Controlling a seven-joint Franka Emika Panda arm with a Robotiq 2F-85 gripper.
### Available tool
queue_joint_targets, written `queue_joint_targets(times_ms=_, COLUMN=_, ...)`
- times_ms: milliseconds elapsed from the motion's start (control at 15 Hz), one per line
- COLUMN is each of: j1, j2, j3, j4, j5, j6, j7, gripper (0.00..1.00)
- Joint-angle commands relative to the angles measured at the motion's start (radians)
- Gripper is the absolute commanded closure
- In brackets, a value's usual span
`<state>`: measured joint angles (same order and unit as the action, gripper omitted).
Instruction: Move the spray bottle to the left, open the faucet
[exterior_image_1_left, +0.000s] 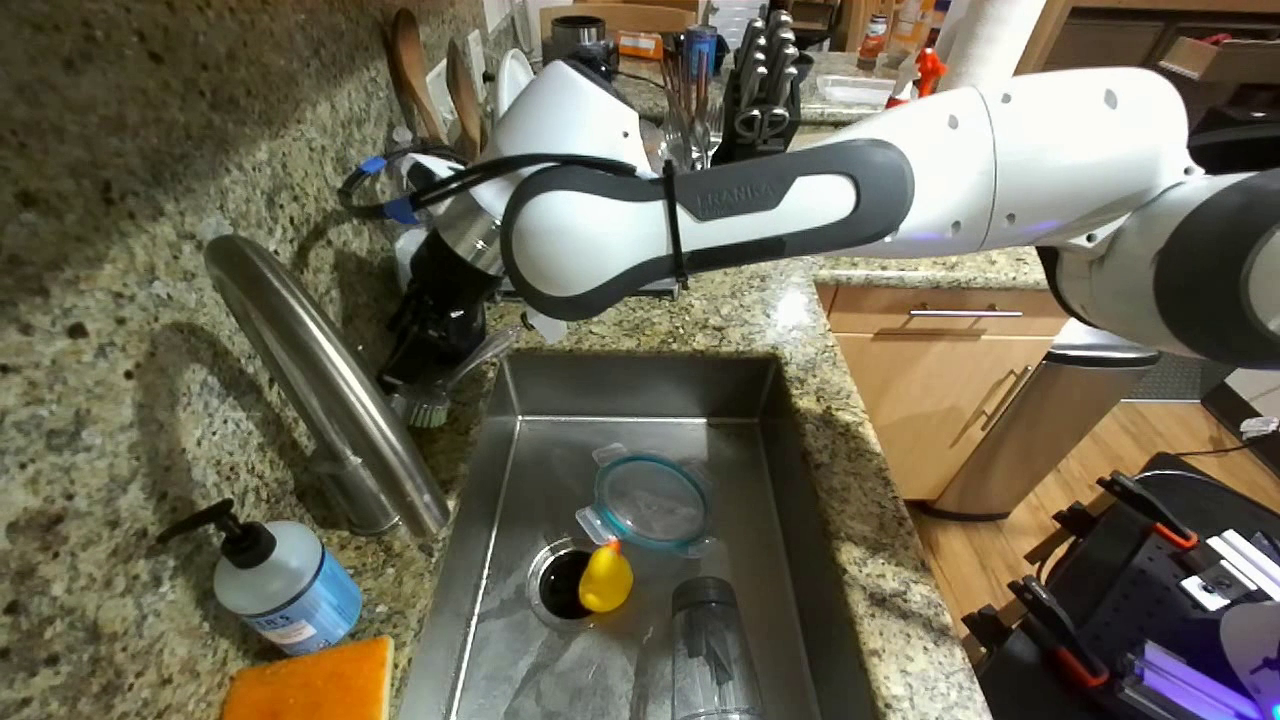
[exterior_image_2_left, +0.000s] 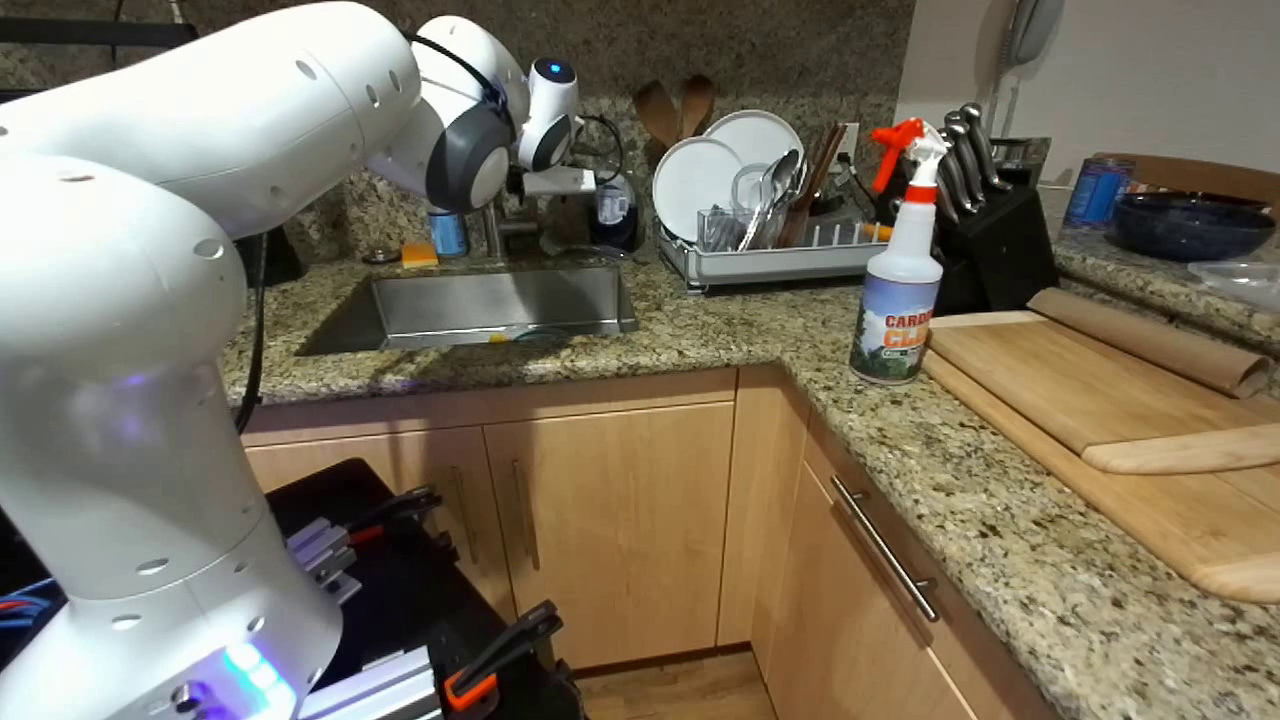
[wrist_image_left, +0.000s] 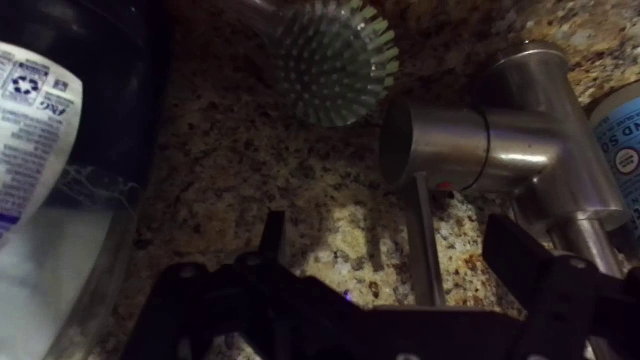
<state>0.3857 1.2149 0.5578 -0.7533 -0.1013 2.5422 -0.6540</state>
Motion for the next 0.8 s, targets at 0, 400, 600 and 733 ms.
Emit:
queue_joint_targets(times_ms=0, j1=0.015, j2=0.035, j3=-0.01, j4=0.047, j5=-0.011, j6=0.012, j7=-0.012, gripper=0.15)
queue_joint_targets(times_ms=400, j1=0.036, j2=0.049, j3=-0.017, j4=0.075, j5=-0.042, j6=0.01, j7=-0.026, gripper=0.62)
queue_joint_targets(times_ms=600, j1=0.049, j2=0.048, j3=-0.011, j4=0.091, j5=-0.043, j6=0.014, j7=-0.031, gripper=0.84)
queue_joint_targets(times_ms=733, j1=0.056, j2=0.046, j3=-0.011, j4=0.099, j5=-0.045, j6=0.021, j7=-0.037, gripper=0.96)
